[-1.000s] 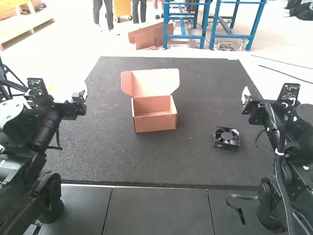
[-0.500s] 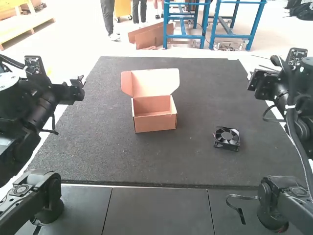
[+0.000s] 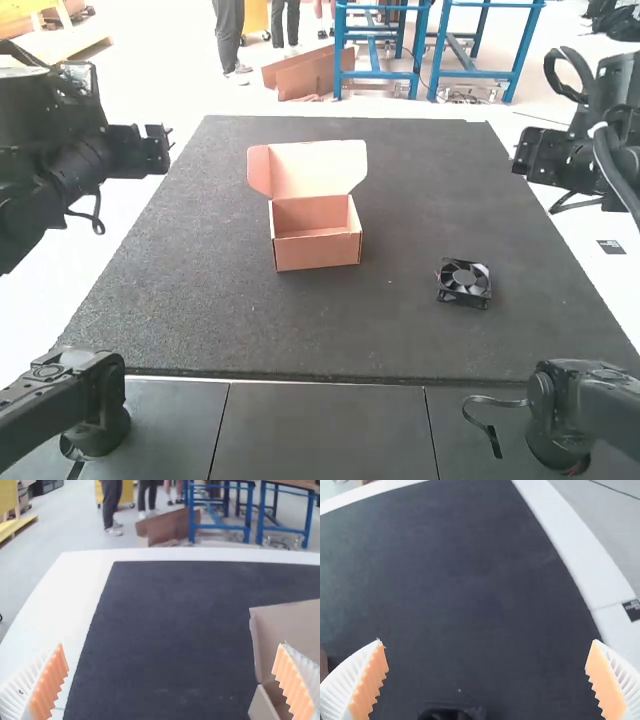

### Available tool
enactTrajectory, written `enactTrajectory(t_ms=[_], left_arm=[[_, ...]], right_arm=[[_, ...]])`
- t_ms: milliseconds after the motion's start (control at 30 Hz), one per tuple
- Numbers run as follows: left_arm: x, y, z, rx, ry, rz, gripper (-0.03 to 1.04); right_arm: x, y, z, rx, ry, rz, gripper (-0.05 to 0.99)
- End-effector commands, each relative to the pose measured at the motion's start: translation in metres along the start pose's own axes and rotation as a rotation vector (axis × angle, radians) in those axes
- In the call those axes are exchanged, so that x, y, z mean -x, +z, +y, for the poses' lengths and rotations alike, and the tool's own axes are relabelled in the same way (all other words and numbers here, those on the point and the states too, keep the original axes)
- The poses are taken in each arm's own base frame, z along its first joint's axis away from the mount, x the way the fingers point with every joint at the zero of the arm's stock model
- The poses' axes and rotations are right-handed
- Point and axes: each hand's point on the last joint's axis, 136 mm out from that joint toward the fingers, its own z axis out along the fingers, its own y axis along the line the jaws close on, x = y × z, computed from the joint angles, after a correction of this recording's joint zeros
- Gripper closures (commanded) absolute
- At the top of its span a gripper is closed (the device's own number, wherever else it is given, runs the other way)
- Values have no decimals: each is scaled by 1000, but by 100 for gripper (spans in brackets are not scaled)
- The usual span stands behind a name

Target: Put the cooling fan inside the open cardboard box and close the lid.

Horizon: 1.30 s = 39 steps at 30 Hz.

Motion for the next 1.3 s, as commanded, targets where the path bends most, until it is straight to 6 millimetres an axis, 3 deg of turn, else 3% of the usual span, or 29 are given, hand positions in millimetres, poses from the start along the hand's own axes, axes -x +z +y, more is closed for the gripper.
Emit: enactTrajectory(t_ms=[0, 133, 267, 467, 767, 867, 1267], left_arm=[[2, 3, 2, 13, 20, 56, 4], [-24, 11, -2, 1, 63, 177, 4], [-46, 18, 1, 13, 81, 294, 4], [-36, 21, -2, 6, 85, 314, 4], [-35, 30, -5, -2, 92, 375, 4], [-34, 31, -6, -11, 91, 375, 4], [-45, 26, -12, -47, 85, 422, 4]], right_arm=[[6, 8, -2, -11, -63, 49, 3], [2, 17, -3, -22, -100, 135, 3], [-35, 34, -1, -3, -121, 343, 3], [-75, 54, -14, -1, -190, 542, 3], [-124, 74, -20, 20, 42, 739, 3], [-137, 74, -11, 67, 64, 799, 3], [-164, 83, -16, 46, 50, 898, 3]])
